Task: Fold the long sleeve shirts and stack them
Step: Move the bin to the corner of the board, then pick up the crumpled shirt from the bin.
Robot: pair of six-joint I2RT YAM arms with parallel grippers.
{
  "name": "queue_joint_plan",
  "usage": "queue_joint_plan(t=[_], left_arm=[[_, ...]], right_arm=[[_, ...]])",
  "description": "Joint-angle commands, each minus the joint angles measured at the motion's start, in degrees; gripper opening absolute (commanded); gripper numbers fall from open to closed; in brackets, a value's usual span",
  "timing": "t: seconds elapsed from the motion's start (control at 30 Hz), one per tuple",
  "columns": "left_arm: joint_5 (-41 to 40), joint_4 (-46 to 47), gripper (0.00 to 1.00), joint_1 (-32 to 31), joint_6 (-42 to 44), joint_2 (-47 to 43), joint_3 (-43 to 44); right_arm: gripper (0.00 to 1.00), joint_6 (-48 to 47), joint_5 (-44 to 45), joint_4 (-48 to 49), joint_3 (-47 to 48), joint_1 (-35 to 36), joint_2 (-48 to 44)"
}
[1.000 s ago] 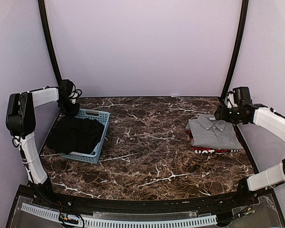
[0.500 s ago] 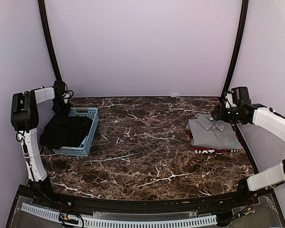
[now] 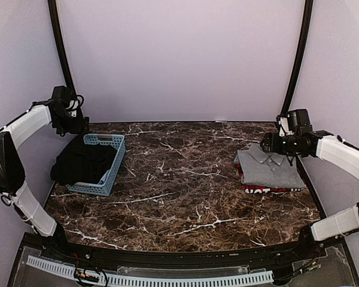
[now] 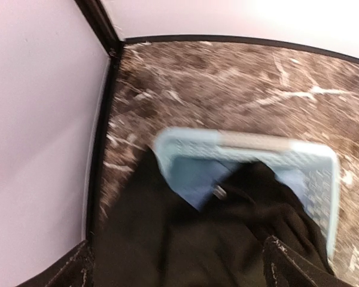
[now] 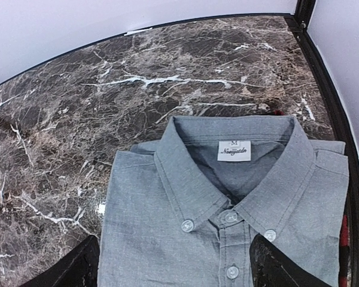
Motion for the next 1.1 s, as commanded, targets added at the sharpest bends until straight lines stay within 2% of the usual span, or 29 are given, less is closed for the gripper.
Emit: queue_joint_plan(t=[0.0, 0.2, 0.33, 0.4, 0.43, 0.47, 0.5, 0.53, 0.57, 0.63, 0.77, 0.9, 0.93, 1.03, 1.07], left_arm=[[0.7, -2.2, 0.92, -3.8, -5.9, -7.9, -12.6], [-5.4, -4.8, 0.89, -7.1, -9.1, -13.2, -24.1], [-10.5, -3.6, 0.87, -7.3, -9.9, -11.8, -26.2], [-13.3, -4.0, 0.78, -7.3, -10.1, -10.3, -25.7], [-13.6, -3.9, 0.66, -7.4, -9.9, -9.3, -25.5], [-13.6, -3.9, 0.59, -7.5, -9.9, -8.9, -24.7], [-13.0, -3.9, 0.45, -7.7, -9.9, -8.5, -24.3], [-12.4, -3.8, 0.36, -7.8, -9.8, -8.6, -23.4], [-10.5, -3.7, 0.2, -7.9, -9.9, -9.3, -22.3], [-6.9, -3.5, 0.04, -8.0, -10.2, -11.4, -20.0], [5.7, -2.3, 0.0, -8.0, -12.2, -17.0, -12.9], [26.2, 4.9, 0.0, -8.5, -20.1, -22.6, -7.1], [32.8, 8.9, 0.0, -9.4, -21.9, -23.1, -6.1], [40.6, 14.7, 0.0, -14.1, -28.9, -22.0, 2.1], [42.9, 17.8, 0.0, -17.5, -29.9, -21.2, 4.1]], right_arm=[[0.83, 0.9, 0.3, 1.2, 0.0, 1.7, 0.4], [0.85, 1.8, -0.4, 3.0, -1.4, 2.8, 1.4], [0.85, 2.3, -0.6, 3.4, -1.4, 4.1, 2.4], [0.86, 2.4, -0.6, 3.2, -1.6, 4.6, 2.3], [0.86, 2.4, -0.6, 3.3, -1.9, 4.7, 2.1], [0.86, 2.4, -0.6, 3.3, -2.1, 4.7, 1.9], [0.86, 2.5, -0.5, 3.1, -2.2, 4.7, 1.7], [0.86, 2.5, -0.5, 2.9, -2.3, 4.7, 1.5], [0.87, 2.5, -0.5, 2.8, -2.4, 4.7, 1.2], [0.87, 2.5, -0.5, 2.5, -2.6, 4.7, 0.5], [0.87, 2.8, -0.6, 2.1, -2.8, 4.7, -0.4], [0.88, 3.0, -0.6, 2.0, -2.4, 4.7, -0.9], [0.88, 3.0, -0.6, 2.0, -2.3, 4.7, -0.8], [0.88, 3.2, -2.4, 2.3, -1.9, 4.7, -0.9], [0.88, 3.3, -2.8, 2.3, -1.7, 4.8, -0.7]])
